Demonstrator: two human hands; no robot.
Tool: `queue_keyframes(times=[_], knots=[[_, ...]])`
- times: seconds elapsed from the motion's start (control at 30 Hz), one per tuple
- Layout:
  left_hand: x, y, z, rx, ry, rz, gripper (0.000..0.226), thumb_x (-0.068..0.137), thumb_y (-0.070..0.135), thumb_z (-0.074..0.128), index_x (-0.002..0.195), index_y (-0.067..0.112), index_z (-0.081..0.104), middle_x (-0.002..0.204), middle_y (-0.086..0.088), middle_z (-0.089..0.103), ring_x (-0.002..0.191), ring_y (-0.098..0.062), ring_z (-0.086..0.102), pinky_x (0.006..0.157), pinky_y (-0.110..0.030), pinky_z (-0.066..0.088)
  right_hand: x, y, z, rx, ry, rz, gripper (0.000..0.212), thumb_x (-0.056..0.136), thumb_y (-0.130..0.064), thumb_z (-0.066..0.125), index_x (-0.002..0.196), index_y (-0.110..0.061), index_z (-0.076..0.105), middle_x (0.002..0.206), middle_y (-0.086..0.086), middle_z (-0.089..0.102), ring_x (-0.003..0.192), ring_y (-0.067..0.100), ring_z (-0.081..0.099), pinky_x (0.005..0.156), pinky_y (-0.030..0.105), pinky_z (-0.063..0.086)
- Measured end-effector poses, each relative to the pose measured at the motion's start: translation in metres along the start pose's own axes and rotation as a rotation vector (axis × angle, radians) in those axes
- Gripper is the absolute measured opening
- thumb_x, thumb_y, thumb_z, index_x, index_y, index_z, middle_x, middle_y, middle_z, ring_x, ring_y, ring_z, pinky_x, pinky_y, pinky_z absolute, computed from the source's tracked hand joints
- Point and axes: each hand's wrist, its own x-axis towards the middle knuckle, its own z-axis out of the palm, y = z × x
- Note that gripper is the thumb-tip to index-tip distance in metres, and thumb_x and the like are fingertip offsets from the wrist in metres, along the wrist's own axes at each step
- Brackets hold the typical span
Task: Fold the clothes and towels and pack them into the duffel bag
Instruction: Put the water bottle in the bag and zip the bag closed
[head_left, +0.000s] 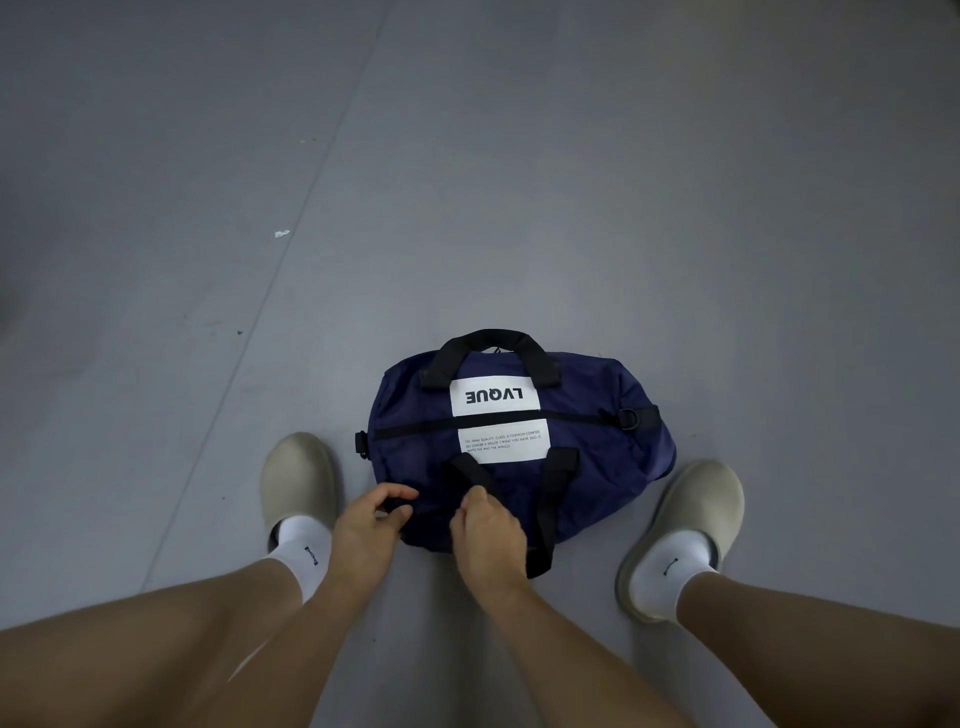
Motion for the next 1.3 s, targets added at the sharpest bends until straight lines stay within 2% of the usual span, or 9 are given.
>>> queue_keyframes(times=[0.13, 0.23, 0.33, 0.43, 0.7, 0.83, 1.0, 1.2, 1.3], knots=[[0.000, -0.001, -0.004, -0.024, 0.018, -0.018, 0.041, 0.093, 0.004, 0.064, 0.088, 0.043, 0.073, 0.089, 0.000, 0.070, 0.083, -0.026, 0.068, 0.085, -0.049, 0.059, 0.007, 0.034, -0.010, -0.045, 0.083, 0.109, 0.016, 0.102, -0.025, 0.042, 0.098, -0.013, 0.053, 0.100, 0.005, 0.066, 0.093, 0.030, 0.065, 0.067, 0.038, 0.041], [0.000, 0.000, -0.004, -0.026, 0.025, -0.018, 0.042, 0.094, 0.004, 0.063, 0.088, 0.044, 0.072, 0.092, 0.000, 0.069, 0.085, -0.024, 0.067, 0.085, -0.047, 0.059, 0.012, 0.053, -0.019, -0.101, 0.139, 0.081, 0.016, 0.102, -0.024, 0.046, 0.096, -0.012, 0.054, 0.095, 0.005, 0.067, 0.088, 0.029, 0.066, 0.062, 0.036, 0.040], [0.002, 0.000, -0.006, -0.016, 0.031, -0.015, 0.043, 0.094, 0.004, 0.063, 0.089, 0.046, 0.071, 0.092, -0.001, 0.068, 0.086, -0.023, 0.067, 0.085, -0.047, 0.059, 0.017, 0.064, -0.024, -0.167, 0.196, 0.040, 0.014, 0.094, -0.022, 0.062, 0.086, -0.011, 0.056, 0.081, 0.005, 0.066, 0.073, 0.028, 0.066, 0.051, 0.032, 0.035], [0.005, -0.001, -0.007, 0.010, 0.038, -0.013, 0.041, 0.094, 0.006, 0.064, 0.090, 0.046, 0.071, 0.089, -0.003, 0.069, 0.083, -0.023, 0.067, 0.085, -0.047, 0.059, 0.018, 0.071, -0.025, -0.213, 0.223, 0.005, 0.025, 0.079, -0.016, 0.078, 0.074, -0.012, 0.054, 0.063, 0.003, 0.060, 0.053, 0.024, 0.060, 0.040, 0.028, 0.031], [0.010, 0.000, -0.011, 0.065, 0.101, -0.005, 0.040, 0.096, 0.008, 0.062, 0.087, 0.046, 0.067, 0.085, -0.003, 0.065, 0.075, -0.020, 0.060, 0.076, -0.041, 0.057, 0.010, 0.064, -0.037, -0.200, 0.281, -0.047, 0.029, 0.072, -0.010, 0.076, 0.070, -0.015, 0.047, 0.056, -0.003, 0.048, 0.046, 0.017, 0.051, 0.034, 0.025, 0.028], [0.005, -0.001, -0.008, 0.077, 0.106, -0.004, 0.033, 0.096, 0.008, 0.062, 0.089, 0.040, 0.067, 0.090, -0.001, 0.066, 0.078, -0.023, 0.060, 0.074, -0.038, 0.055, 0.008, 0.063, -0.036, -0.147, 0.275, 0.028, 0.023, 0.082, -0.013, 0.070, 0.075, -0.016, 0.048, 0.063, -0.003, 0.053, 0.055, 0.019, 0.055, 0.041, 0.029, 0.030], [0.016, 0.004, -0.020, 0.146, 0.061, 0.035, 0.030, 0.094, 0.008, 0.065, 0.091, 0.038, 0.068, 0.087, 0.003, 0.067, 0.075, -0.018, 0.062, 0.071, -0.031, 0.052, 0.008, 0.064, -0.044, 0.058, 0.191, 0.038, 0.014, 0.099, -0.024, 0.054, 0.088, -0.016, 0.052, 0.081, -0.002, 0.060, 0.073, 0.022, 0.059, 0.062, 0.039, 0.047], [0.005, -0.001, -0.013, 0.271, 0.053, 0.076, 0.027, 0.094, 0.015, 0.067, 0.097, 0.043, 0.066, 0.091, 0.007, 0.063, 0.082, -0.013, 0.062, 0.079, -0.034, 0.055, 0.003, 0.084, -0.049, 0.103, 0.142, 0.069, 0.005, 0.100, -0.028, 0.054, 0.100, -0.022, 0.054, 0.088, -0.006, 0.065, 0.076, 0.019, 0.062, 0.067, 0.037, 0.051], [0.005, 0.005, -0.012, 0.315, 0.083, 0.145, 0.022, 0.092, 0.012, 0.069, 0.101, 0.033, 0.071, 0.098, 0.011, 0.060, 0.085, -0.008, 0.059, 0.079, -0.028, 0.049, 0.004, 0.086, -0.051, 0.143, 0.124, 0.107, 0.030, 0.099, -0.035, 0.054, 0.128, -0.028, 0.048, 0.087, -0.003, 0.068, 0.082, 0.021, 0.066, 0.070, 0.038, 0.053]])
